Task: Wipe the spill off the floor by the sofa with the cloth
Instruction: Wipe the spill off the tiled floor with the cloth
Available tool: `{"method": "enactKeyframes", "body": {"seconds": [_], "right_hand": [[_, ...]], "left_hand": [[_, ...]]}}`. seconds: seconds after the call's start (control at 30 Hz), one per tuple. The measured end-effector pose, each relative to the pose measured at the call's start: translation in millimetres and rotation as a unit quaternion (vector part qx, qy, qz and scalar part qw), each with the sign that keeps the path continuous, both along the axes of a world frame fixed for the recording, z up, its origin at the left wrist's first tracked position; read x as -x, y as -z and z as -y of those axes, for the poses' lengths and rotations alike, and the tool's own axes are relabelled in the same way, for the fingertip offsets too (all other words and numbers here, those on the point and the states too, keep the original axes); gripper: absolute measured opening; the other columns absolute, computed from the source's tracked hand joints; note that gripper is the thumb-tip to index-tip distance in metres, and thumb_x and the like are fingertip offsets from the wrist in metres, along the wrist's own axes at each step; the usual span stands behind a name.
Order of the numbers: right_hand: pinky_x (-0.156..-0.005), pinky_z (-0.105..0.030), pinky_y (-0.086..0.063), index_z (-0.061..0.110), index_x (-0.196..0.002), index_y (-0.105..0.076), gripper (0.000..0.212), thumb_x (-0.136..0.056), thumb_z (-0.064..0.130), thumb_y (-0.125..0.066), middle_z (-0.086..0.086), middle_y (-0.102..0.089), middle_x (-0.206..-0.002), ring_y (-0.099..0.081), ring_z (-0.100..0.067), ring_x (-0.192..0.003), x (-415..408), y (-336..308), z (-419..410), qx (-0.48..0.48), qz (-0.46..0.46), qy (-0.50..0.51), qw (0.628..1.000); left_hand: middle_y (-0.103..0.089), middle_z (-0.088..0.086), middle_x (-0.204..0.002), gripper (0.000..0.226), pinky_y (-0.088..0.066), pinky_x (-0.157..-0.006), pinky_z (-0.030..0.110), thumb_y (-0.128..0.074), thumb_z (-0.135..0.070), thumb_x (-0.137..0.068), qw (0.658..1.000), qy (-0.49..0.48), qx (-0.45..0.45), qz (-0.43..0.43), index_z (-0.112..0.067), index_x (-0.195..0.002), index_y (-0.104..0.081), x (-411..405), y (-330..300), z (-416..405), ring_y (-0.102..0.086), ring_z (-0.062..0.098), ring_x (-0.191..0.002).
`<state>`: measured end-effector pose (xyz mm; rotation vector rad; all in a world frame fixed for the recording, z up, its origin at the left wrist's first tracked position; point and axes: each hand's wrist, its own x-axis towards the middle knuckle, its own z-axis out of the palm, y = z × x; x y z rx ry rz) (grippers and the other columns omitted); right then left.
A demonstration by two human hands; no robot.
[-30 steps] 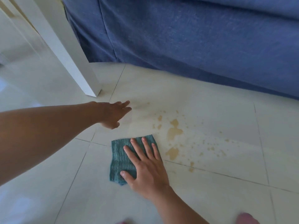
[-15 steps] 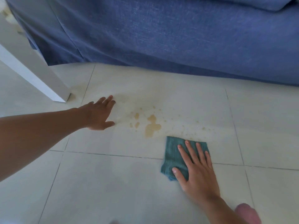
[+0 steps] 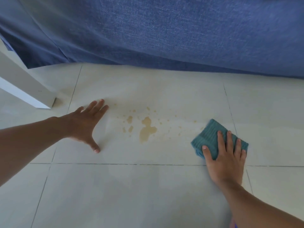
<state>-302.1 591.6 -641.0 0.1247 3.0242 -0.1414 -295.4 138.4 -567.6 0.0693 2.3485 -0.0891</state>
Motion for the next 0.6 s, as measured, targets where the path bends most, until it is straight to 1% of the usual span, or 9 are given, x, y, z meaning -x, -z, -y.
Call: {"method": "enactKeyframes", "body": {"seconds": [0.27, 0.47, 0.6], "right_hand": [[-0.125, -0.054, -0.007, 0.029, -0.161, -0.010, 0.084, -0.090, 0.072, -0.017, -0.005, -0.009, -0.171, -0.006, -0.034, -0.155, 24, 3, 4, -0.009, -0.003, 0.017, 1.000], [-0.124, -0.055, -0.005, 0.030, -0.161, -0.007, 0.087, -0.086, 0.074, -0.010, -0.005, -0.005, -0.171, -0.002, -0.035, -0.155, 76, -2, 18, -0.011, 0.007, 0.011, 1.000], [-0.124, -0.056, -0.004, 0.031, -0.161, -0.004, 0.086, -0.087, 0.074, -0.010, -0.004, 0.000, -0.171, 0.001, -0.035, -0.155, 99, 0, 37, -0.019, 0.019, -0.005, 1.000]], "left_hand": [[0.050, 0.000, -0.150, 0.164, 0.004, -0.124, 0.047, -0.067, -0.091, -0.040, 1.000, -0.011, -0.028, -0.003, -0.024, -0.144, 0.040, 0, 0, 3, 0.037, 0.020, -0.144], [0.051, -0.001, -0.149, 0.163, 0.007, -0.123, 0.048, -0.067, -0.090, -0.042, 1.000, -0.008, -0.028, -0.004, -0.023, -0.145, 0.040, 1, 2, 3, 0.039, 0.020, -0.142], [0.051, -0.002, -0.149, 0.162, 0.008, -0.123, 0.048, -0.067, -0.090, -0.043, 0.999, -0.008, -0.034, -0.008, -0.024, -0.146, 0.039, -1, 6, 6, 0.040, 0.018, -0.142]]}}
